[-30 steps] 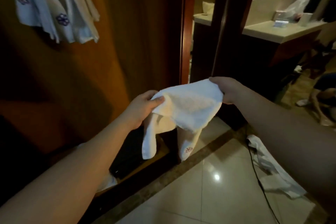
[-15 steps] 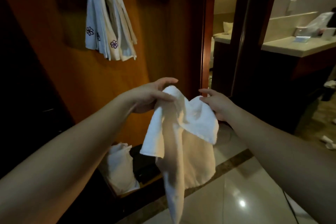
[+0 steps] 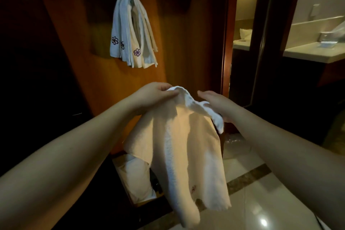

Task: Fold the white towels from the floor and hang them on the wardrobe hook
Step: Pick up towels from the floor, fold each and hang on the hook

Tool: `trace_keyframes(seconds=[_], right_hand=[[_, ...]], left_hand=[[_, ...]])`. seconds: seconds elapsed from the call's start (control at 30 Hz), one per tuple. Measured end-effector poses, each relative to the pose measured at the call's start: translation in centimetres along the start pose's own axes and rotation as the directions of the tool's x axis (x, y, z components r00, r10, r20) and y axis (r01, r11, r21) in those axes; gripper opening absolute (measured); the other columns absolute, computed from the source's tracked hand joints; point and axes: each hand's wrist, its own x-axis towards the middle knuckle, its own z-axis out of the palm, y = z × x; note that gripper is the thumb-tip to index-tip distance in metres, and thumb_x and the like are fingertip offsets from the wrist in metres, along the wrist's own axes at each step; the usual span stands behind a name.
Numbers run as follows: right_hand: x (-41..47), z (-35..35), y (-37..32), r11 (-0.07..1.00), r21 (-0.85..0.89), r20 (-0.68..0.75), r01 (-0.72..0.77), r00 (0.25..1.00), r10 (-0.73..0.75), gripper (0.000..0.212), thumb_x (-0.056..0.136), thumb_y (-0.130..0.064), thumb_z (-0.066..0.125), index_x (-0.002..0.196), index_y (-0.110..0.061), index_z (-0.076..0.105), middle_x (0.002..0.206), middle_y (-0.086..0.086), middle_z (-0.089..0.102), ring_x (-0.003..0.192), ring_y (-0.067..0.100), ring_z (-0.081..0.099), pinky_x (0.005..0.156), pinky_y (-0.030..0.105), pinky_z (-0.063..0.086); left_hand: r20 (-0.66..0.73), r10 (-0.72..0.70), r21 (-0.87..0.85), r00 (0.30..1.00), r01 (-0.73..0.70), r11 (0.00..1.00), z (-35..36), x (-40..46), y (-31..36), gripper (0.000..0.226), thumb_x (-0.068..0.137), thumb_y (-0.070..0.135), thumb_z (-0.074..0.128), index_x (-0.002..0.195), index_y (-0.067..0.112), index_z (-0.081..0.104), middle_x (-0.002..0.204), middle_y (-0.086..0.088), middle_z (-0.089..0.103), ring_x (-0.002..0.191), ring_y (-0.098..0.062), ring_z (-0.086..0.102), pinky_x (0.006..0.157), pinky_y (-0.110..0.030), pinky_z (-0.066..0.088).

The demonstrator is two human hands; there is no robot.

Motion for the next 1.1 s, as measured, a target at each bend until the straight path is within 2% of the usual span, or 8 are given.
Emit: trace_keyframes(seconds=[0.1, 0.23, 0.37, 0.47, 0.6, 0.73, 0.87, 1.1], right_hand=[[-1.2, 0.8, -1.1, 0.971, 0.127, 0.106, 0.203, 0.97, -0.217, 0.052, 0.096, -0.067, 0.043, 0.132, -0.034, 0.06, 0.141, -0.008, 0.043, 0.131, 0.006, 0.032, 0.108, 0.042, 0.025], [-2.1, 2.5, -3.3, 0.915, -0.191, 0.237, 0.356, 0.921, -0.309, 0.07, 0.084, -0.061, 0.063, 0.144, -0.027, 0.05, 0.149, -0.006, 0.041, 0.137, 0.015, 0.041, 0.114, 0.042, 0.035], [-2.5, 4.3, -3.6, 0.837, -0.344, 0.192, 0.425, 0.905, -0.38, 0.028, 0.093, -0.043, 0.064, 0.115, -0.026, 0.065, 0.118, -0.001, 0.064, 0.108, 0.02, 0.061, 0.091, 0.04, 0.051], [-2.1, 4.2, -3.2, 0.798, -0.451, 0.088, 0.398, 0.91, -0.404, 0.016, 0.098, -0.034, 0.052, 0.102, -0.028, 0.067, 0.096, -0.005, 0.067, 0.089, 0.015, 0.063, 0.071, 0.033, 0.053], [-1.3, 2.3, -2.6, 0.691, -0.637, 0.043, 0.342, 0.911, -0.411, 0.031, 0.096, -0.017, 0.046, 0.112, -0.03, 0.07, 0.104, -0.005, 0.069, 0.095, 0.018, 0.063, 0.082, 0.039, 0.054], [-0.7, 1.2, -2.6, 0.664, -0.664, -0.063, 0.343, 0.86, -0.507, 0.037, 0.095, -0.014, 0.044, 0.113, -0.036, 0.069, 0.104, -0.008, 0.069, 0.093, 0.017, 0.063, 0.08, 0.042, 0.055], [-0.3, -0.5, -2.9, 0.653, -0.67, -0.083, 0.354, 0.838, -0.54, 0.033, 0.098, -0.019, 0.046, 0.114, -0.037, 0.068, 0.103, -0.011, 0.067, 0.09, 0.014, 0.062, 0.077, 0.04, 0.055], [0.3, -3.9, -3.0, 0.65, -0.695, -0.119, 0.308, 0.842, -0.526, 0.026, 0.098, -0.022, 0.051, 0.109, -0.031, 0.072, 0.097, -0.011, 0.064, 0.092, 0.013, 0.058, 0.07, 0.033, 0.044]], left_hand=[[-0.02, -0.093, -0.136, 0.995, 0.09, 0.987, 0.1, 0.3, 0.2, 0.03, 0.093, 0.046, 0.067, 0.091, 0.018, 0.077, 0.086, -0.008, 0.077, 0.081, -0.023, 0.074, 0.074, -0.038, 0.057], [-0.003, -0.134, -0.194, 0.991, 0.131, 0.972, -0.1, 0.7, 0.6, 0.029, 0.093, 0.045, 0.066, 0.088, 0.019, 0.078, 0.082, -0.007, 0.077, 0.073, -0.019, 0.073, 0.069, -0.036, 0.057], [-0.056, -0.148, -0.05, 0.987, 0.146, 0.988, -0.1, 1.0, 0.7, 0.028, 0.095, 0.045, 0.061, 0.094, 0.023, 0.077, 0.086, 0.0, 0.076, 0.077, -0.011, 0.073, 0.059, -0.021, 0.052], [-0.09, -0.187, -0.068, 0.978, 0.181, 0.981, -0.8, 1.2, 0.3, 0.026, 0.089, 0.038, 0.063, 0.086, 0.016, 0.078, 0.08, -0.004, 0.076, 0.075, -0.014, 0.072, 0.062, -0.025, 0.055], [-0.104, -0.156, 0.272, 0.982, 0.179, 0.945, -2.5, 1.4, -0.8, 0.023, 0.089, 0.039, 0.065, 0.073, 0.024, 0.07, 0.068, 0.01, 0.066, 0.063, -0.002, 0.06, 0.053, -0.02, 0.044], [-0.094, -0.116, 0.55, 0.989, 0.149, 0.822, -2.6, 1.3, -2.5, 0.014, 0.094, 0.032, 0.064, 0.105, 0.023, 0.066, 0.093, 0.002, 0.064, 0.078, -0.009, 0.058, 0.061, -0.024, 0.042], [-0.063, -0.106, 0.693, 0.992, 0.12, 0.711, -4.0, 0.2, -3.5, 0.017, 0.098, 0.037, 0.059, 0.083, 0.029, 0.056, 0.08, 0.005, 0.06, 0.068, -0.007, 0.053, 0.052, -0.025, 0.033], [-0.07, -0.277, 0.864, 0.958, 0.197, 0.463, -6.2, -1.6, -5.7, 0.028, 0.1, 0.037, 0.051, 0.103, 0.013, 0.065, 0.079, 0.005, 0.05, 0.081, -0.019, 0.055, 0.065, -0.033, 0.042]])
